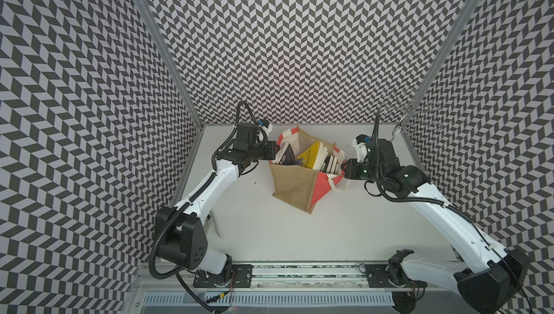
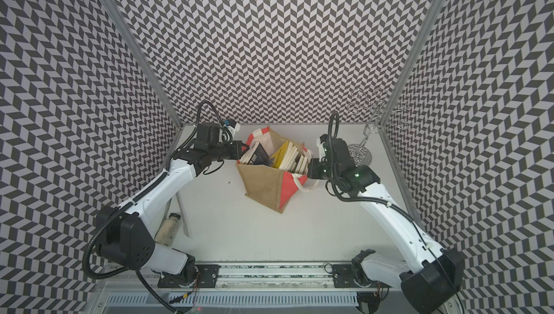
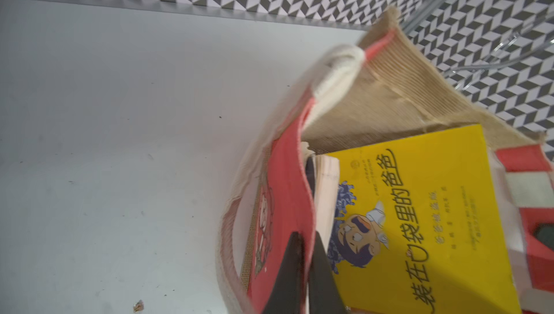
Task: Put the books into the canvas bag
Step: Adjust the canvas bag at the center of the board.
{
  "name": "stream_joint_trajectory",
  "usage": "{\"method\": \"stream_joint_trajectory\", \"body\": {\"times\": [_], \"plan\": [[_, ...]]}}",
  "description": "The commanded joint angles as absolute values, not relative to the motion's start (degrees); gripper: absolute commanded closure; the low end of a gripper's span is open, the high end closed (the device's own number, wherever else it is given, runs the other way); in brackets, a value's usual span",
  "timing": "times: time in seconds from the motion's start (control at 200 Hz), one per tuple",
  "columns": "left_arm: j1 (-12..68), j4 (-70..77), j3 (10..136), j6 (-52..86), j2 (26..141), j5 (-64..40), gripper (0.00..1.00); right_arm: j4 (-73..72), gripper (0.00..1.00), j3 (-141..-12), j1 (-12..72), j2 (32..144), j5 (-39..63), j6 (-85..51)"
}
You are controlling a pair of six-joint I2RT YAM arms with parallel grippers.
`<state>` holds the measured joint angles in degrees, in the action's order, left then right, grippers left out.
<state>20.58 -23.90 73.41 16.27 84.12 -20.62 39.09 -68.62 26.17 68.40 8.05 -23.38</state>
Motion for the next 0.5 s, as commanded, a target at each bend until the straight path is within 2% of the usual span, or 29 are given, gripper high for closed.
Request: {"method": "stream_joint_trajectory", "body": {"times": [0.0,0.105,0.205,0.33,0.416,0.496], "plan": [[25.8,-19.2,80.3,14.7,73.7,-22.5,1.0,24.4,1.0,-80.4,26.2,64.4,9.7,-17.5],[26.5,-16.1,78.2,15.9,69.3,-20.3,1.0,23.5,1.0,-81.6,26.3,62.8,7.6,-17.1],[23.9,-17.1,74.0,16.7,72.1,-18.9,1.0,25.9,1.0,-77.0,25.6,65.6,5.8,-17.4],[22.5,-20.0,74.5,17.3,77.6,-23.4,1.0,28.8,1.0,-71.2,24.4,71.6,11.7,-17.8],[25.2,-15.0,73.3,17.0,74.7,-20.5,1.0,24.5,1.0,-66.6,24.4,70.6,13.9,-19.3],[25.3,-14.9,74.3,16.9,75.1,-21.8,1.0,21.1,1.0,-63.6,24.4,68.6,13.2,-19.9]]}}
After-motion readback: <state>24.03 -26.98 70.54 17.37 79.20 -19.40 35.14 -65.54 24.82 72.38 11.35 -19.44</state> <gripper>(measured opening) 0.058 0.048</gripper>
